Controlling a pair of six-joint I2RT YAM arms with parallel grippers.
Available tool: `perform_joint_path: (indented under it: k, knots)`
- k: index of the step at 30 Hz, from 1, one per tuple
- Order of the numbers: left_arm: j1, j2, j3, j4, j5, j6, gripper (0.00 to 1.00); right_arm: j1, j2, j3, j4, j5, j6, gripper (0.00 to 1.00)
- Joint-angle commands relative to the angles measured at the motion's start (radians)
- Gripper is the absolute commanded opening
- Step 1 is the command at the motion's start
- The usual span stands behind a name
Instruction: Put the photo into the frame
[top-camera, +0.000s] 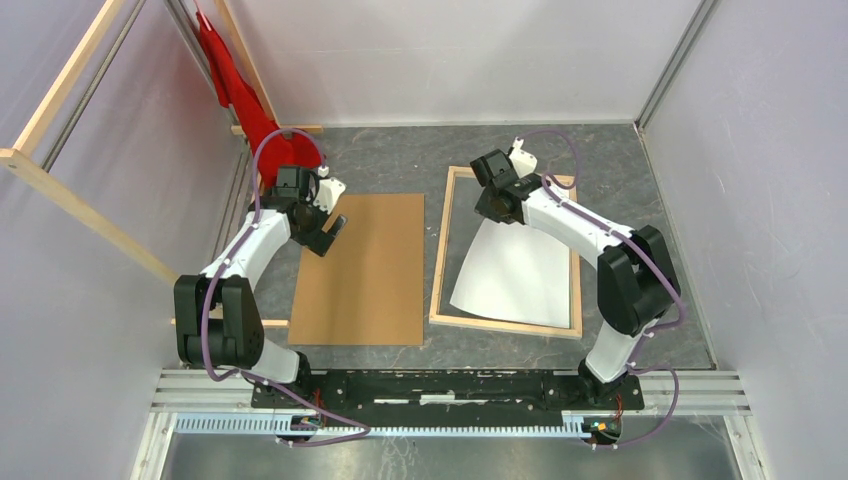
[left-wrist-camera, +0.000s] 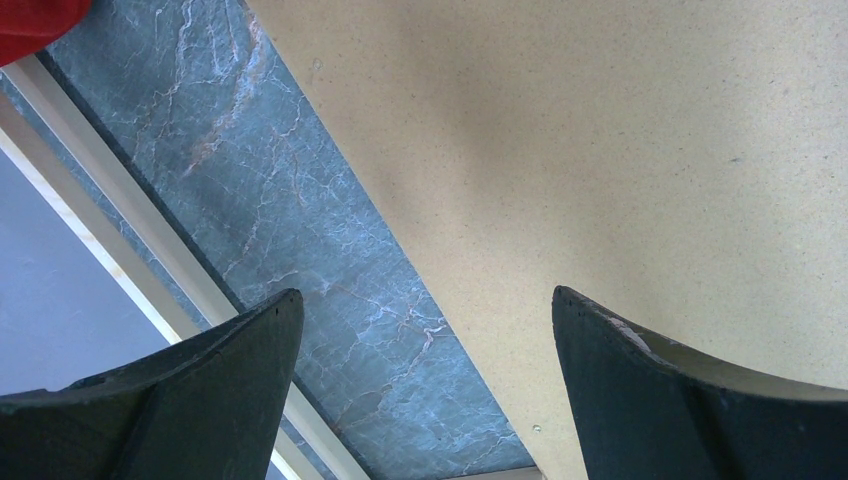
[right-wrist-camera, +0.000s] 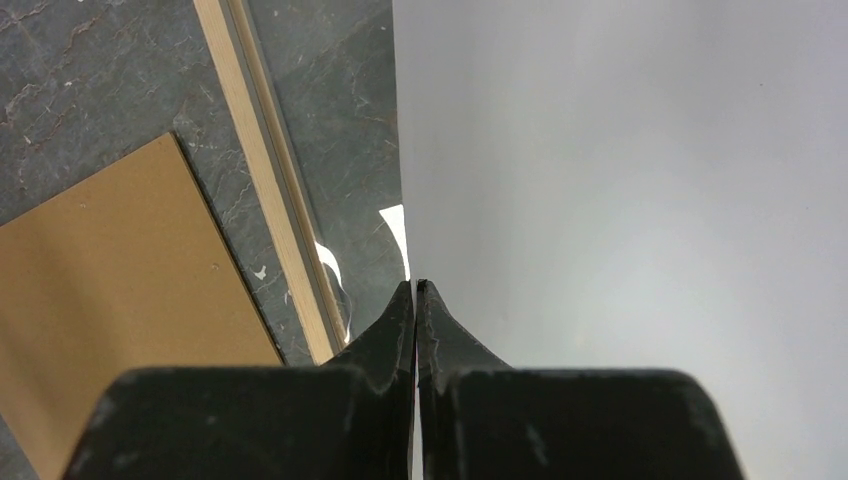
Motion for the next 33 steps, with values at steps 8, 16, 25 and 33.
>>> perform_joint_path:
  k: [8, 16, 25, 33]
  knots:
    - [-0.004, -0.025, -0.005, 0.019, -0.008, 0.02, 1.0, -0.001, 0.048, 0.063, 0.037, -0.031, -0.072, 0.35]
    - [-0.003, -0.03, -0.011, 0.019, -0.02, 0.031, 1.0, -0.001, 0.065, 0.059, 0.087, -0.089, -0.091, 0.68]
    - [-0.004, -0.023, -0.009, 0.019, -0.025, 0.027, 1.0, -0.001, 0.047, 0.021, 0.142, -0.126, -0.108, 0.98]
    - [0.002, -0.019, 0.019, 0.059, -0.144, 0.042, 1.0, 0.02, 0.013, -0.002, 0.234, -0.227, -0.141, 0.98]
